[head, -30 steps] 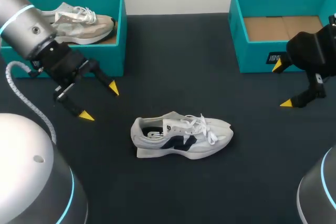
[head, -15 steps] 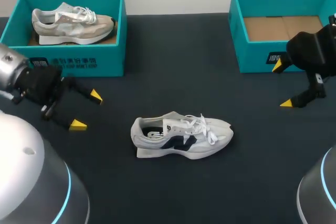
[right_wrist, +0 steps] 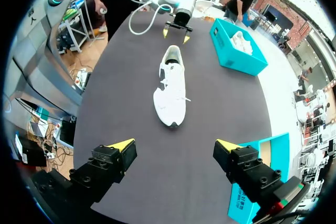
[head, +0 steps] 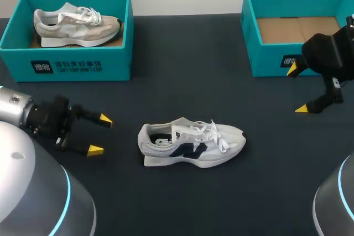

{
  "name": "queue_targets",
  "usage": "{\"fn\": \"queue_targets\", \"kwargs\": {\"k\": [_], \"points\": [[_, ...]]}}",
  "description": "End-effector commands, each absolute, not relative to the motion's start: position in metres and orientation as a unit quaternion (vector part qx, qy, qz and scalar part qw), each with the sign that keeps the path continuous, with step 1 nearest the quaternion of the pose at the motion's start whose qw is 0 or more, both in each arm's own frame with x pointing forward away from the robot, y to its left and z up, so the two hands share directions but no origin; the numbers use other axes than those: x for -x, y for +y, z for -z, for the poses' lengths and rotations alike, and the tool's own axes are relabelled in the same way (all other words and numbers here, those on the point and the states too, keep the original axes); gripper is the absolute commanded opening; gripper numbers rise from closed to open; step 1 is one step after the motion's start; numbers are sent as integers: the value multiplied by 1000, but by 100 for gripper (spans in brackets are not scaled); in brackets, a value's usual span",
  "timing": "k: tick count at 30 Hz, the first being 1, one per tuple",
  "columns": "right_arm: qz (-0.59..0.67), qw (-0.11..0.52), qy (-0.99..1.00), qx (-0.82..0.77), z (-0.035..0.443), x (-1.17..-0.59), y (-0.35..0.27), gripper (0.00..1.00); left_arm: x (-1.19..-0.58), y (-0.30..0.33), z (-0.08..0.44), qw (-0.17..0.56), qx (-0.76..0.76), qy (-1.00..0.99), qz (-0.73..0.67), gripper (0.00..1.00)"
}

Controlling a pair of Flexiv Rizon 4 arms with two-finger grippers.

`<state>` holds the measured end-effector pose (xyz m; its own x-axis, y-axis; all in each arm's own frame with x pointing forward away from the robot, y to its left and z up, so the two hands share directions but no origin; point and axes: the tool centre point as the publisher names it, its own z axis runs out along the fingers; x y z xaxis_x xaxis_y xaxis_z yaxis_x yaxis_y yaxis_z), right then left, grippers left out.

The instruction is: Take the shoe out of the shoebox, open the shoe tongue, remove and reinsert the insole, then place the shoe into the shoebox

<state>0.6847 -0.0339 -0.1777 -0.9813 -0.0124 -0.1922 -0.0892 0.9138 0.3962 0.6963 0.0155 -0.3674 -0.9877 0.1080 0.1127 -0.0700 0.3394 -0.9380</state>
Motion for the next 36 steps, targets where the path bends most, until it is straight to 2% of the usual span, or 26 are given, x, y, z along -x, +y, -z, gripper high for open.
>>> {"fn": "queue_targets", "kwargs": {"k": [1,20,36], "points": [[-204,92,974,26,178,-687,-33,100,-694,13,379,63,5,-811,-581,100],[-204,92,974,26,178,-687,-33,100,-689,11,381,53,19,-802,-594,100],[-204,92,974,26,178,-687,-33,100,-686,-54,394,18,-26,-806,-591,100]]}}
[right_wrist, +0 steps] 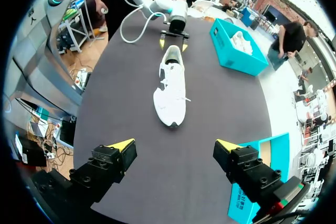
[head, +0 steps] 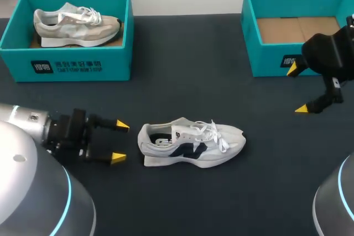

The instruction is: Take the shoe out of the shoebox, open the shoe tongue, remove and reinsert the insole, then place the shoe into the shoebox

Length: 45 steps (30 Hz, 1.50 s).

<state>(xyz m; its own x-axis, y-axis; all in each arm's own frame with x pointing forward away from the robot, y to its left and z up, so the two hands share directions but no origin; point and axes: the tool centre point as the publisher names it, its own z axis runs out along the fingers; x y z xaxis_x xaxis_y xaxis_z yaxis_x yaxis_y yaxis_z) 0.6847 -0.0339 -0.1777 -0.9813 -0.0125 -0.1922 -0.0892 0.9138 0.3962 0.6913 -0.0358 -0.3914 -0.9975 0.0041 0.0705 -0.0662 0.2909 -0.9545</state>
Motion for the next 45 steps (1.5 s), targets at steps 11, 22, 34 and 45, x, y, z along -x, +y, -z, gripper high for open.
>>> {"fn": "queue_targets", "kwargs": {"k": [11,22,34,45], "points": [[-204,92,974,26,178,-687,-33,100,-689,-76,398,-5,-34,-811,-583,100],[-204,92,974,26,178,-687,-33,100,-690,-95,407,-10,-31,-816,-577,100],[-204,92,974,26,178,-687,-33,100,-695,-113,417,-22,-35,-820,-571,100],[-204,92,974,26,178,-687,-33,100,-700,-114,431,-13,-47,-829,-557,96]]}}
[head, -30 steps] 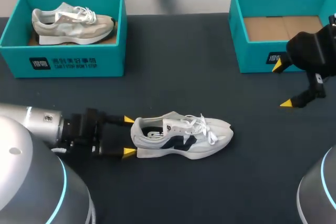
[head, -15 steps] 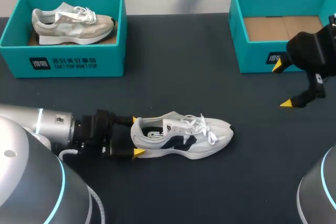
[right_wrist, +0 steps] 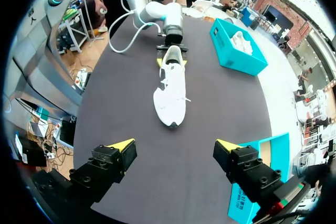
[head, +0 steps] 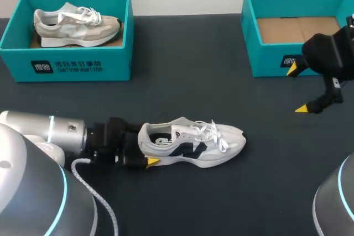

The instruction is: Take the shoe out of the shoebox, open the shoe tongue, remove and reinsert the insole, then place the shoe into the shoebox

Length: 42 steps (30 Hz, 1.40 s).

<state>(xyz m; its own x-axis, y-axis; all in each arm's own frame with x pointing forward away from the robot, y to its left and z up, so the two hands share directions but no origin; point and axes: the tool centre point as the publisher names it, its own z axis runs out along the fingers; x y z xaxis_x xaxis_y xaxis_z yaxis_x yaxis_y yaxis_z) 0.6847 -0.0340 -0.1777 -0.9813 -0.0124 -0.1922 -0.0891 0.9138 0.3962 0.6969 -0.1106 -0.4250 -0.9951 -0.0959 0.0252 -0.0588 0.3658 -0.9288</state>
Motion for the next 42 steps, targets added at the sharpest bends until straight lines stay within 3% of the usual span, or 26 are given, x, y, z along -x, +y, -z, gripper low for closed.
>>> {"fn": "queue_targets", "kwargs": {"k": [1,2,3,4,23,26,34,42], "points": [[-204,92,974,26,178,-687,-33,100,-701,-114,432,13,47,829,557,54],[-204,92,974,26,178,-687,-33,100,-701,-113,433,13,47,831,554,36],[-204,92,974,26,178,-687,-33,100,-701,-113,433,13,46,831,554,8],[-204,92,974,26,178,-687,-33,100,-700,-113,433,12,45,831,554,0],[-204,92,974,26,178,-687,-33,100,-698,-111,433,5,40,831,554,0],[-192,36,976,-95,187,-690,-17,100,-698,-111,433,5,40,831,554,0],[-123,82,920,-362,198,-697,38,100,-698,-111,433,5,40,831,554,0],[-104,75,895,-427,208,-711,79,100,-698,-111,433,5,40,831,554,0]]}}
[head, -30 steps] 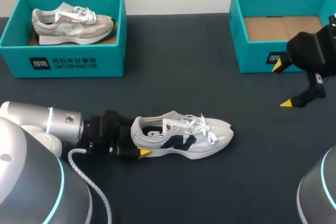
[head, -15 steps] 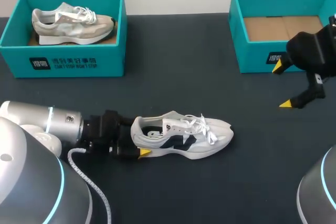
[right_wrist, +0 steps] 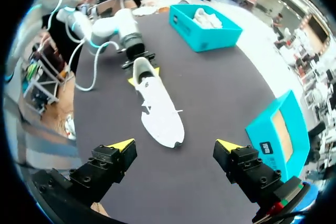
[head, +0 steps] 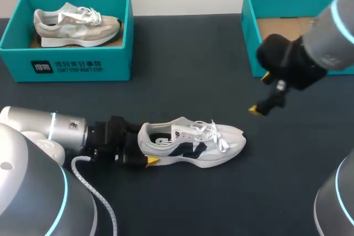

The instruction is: Take the shoe out of the shoebox, open the shoe tongue, remove and reinsert the insole, then place the shoe into the shoebox

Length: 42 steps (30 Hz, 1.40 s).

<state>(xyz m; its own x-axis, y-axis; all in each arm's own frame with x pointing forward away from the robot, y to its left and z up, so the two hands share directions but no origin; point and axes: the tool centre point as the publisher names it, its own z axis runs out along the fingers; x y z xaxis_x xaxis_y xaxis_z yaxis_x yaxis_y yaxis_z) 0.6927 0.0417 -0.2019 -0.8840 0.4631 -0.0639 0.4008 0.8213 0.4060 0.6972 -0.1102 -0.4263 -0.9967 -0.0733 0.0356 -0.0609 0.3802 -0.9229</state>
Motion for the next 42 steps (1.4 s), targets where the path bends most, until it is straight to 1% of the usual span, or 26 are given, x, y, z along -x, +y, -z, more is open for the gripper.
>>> {"fn": "queue_targets", "kwargs": {"k": [1,13,14,16,17,20,21,25,27,30,31,42], "points": [[-104,75,895,-427,208,-711,79,100,-698,-111,433,5,40,831,554,0],[-104,75,895,-427,208,-711,79,100,-698,-111,433,5,40,831,554,0],[-73,54,881,-465,210,-715,78,100,-698,-111,433,5,40,831,554,0],[-71,64,850,-518,210,-722,86,100,-698,-111,433,5,40,831,554,0],[-62,54,831,-550,212,-725,92,100,-698,-111,433,5,40,831,554,0],[-50,68,802,-591,219,-729,111,100,-698,-111,433,5,40,831,554,0],[-63,75,799,-594,221,-730,117,100,-698,-111,433,5,40,831,554,0],[-42,73,770,-633,234,-728,139,100,-698,-111,433,5,40,831,554,0],[-39,89,768,-633,240,-727,151,100,-698,-111,433,5,40,831,554,0],[-36,80,766,-637,255,-725,167,100,-698,-111,433,5,40,831,554,0],[-35,69,766,-638,260,-724,174,100,-698,-111,433,5,40,831,554,0],[-54,50,761,-644,293,-715,234,100,-698,-111,433,5,40,831,554,0]]}}
